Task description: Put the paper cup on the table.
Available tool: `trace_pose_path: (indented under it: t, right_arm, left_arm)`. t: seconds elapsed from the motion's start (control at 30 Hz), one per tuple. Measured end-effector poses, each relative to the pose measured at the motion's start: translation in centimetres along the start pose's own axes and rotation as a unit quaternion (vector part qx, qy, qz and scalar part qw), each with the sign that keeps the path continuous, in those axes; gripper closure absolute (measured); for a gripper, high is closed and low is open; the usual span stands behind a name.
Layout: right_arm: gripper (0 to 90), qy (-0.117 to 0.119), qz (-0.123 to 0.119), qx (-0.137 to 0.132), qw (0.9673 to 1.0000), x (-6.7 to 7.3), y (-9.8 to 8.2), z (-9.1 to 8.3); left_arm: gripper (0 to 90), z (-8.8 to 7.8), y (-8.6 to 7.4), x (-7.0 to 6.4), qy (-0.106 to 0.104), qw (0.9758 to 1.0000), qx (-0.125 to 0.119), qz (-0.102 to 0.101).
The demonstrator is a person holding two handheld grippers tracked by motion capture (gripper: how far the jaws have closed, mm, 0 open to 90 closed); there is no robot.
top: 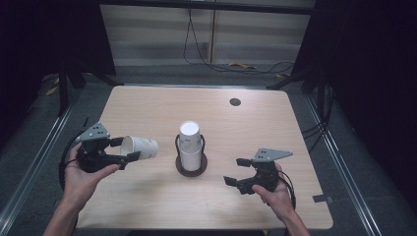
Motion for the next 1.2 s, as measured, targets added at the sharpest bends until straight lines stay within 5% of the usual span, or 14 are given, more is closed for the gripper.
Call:
trace_pose_path:
  t: [0.4, 0.67, 0.77, 0.9, 1.2]
  right_arm:
    - [15.1, 0.001, 0.000, 0.000, 1.0000, 0.0, 0.0, 0.0]
    - [15.1, 0.002, 0.002, 0.003, 1.0000, -0.1, 0.0, 0.1]
    - [15.2, 0.003, 0.001, 0.004, 1.0000, 0.0, -0.1, 0.1]
    - [15.3, 0.004, 0.001, 0.005, 1.0000, -0.1, -0.1, 0.2]
    - [15.4, 0.002, 0.004, 0.004, 1.0000, -0.2, -0.1, 0.0]
  left_arm:
    - [24.2, 1.5, 1.2, 1.1, 0.027, 0.9973, 0.068, 0.002]
    - [24.1, 2.9, 1.2, 2.4, 0.032, 0.9920, 0.122, -0.004]
    - [24.1, 3.2, 1.1, 2.9, 0.044, 0.9883, 0.146, -0.001]
    - [24.0, 3.6, 1.1, 3.4, 0.045, 0.9876, 0.150, -0.013]
    - [24.2, 4.9, 1.4, 4.5, 0.055, 0.9796, 0.192, -0.020]
Point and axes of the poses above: each handheld gripper's, and its own axes: z roughly forward along the jaws, y roughly out of its top, x roughly to its left, the point moved 3 cm from there along z, roughly forward along the jaws, and after that the axes turned 7 degrees about -y, right-handed, at the moved point
